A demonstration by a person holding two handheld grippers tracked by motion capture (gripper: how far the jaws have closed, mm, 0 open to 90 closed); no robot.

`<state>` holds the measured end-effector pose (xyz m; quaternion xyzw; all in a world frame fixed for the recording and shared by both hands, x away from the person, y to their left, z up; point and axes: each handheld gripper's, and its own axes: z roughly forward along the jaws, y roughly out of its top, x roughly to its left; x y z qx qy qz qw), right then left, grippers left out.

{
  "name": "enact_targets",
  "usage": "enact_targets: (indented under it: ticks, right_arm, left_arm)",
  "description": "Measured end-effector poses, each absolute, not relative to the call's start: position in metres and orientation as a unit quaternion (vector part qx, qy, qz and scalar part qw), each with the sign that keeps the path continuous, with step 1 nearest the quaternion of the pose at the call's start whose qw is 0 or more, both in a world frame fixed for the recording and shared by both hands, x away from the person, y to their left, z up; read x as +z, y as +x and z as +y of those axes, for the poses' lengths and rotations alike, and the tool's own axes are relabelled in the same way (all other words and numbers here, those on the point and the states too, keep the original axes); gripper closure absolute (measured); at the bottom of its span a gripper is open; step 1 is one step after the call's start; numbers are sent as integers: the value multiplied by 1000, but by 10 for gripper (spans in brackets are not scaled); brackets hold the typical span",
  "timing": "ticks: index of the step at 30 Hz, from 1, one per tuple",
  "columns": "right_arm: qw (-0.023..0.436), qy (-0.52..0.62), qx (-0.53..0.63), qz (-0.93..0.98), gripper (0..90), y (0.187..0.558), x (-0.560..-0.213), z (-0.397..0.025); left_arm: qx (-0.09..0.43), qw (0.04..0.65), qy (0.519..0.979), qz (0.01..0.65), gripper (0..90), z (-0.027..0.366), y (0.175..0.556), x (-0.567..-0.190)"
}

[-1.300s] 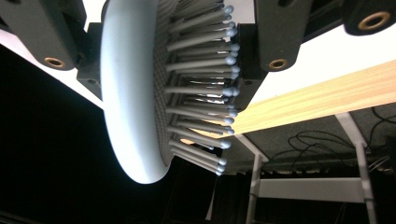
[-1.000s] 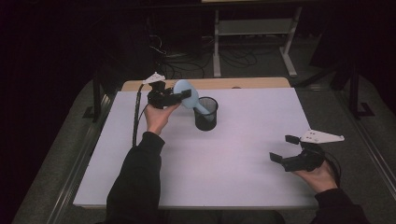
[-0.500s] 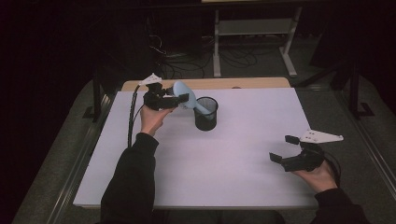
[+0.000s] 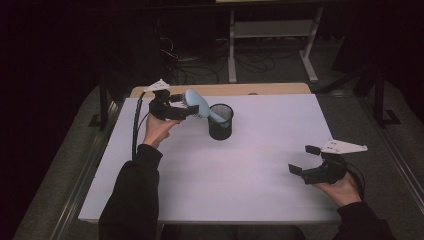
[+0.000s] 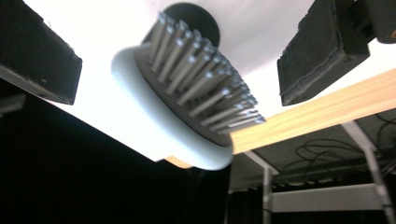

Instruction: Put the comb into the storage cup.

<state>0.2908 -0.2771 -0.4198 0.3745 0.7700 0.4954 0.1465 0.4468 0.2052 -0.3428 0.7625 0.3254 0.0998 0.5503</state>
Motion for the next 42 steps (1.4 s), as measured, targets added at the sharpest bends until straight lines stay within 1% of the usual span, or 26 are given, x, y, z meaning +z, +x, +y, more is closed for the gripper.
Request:
enact_targets:
  ticks: [12, 22, 35, 42]
  right_arm:
    - [147, 375, 494, 770, 0, 291, -420, -277]
    - [148, 375, 492, 771, 0, 291, -420, -277]
    - [149, 377, 487, 773, 0, 291, -422, -277]
    - [149, 377, 486, 774, 0, 291, -422, -277]
  left_arm:
    - [102, 556, 765, 309, 0, 211, 429, -345]
    - [123, 558, 761, 306, 0, 221, 413, -350]
    - [132, 566, 745, 327, 0, 246, 395, -370]
    - [136, 561, 744, 337, 0, 259, 389, -377]
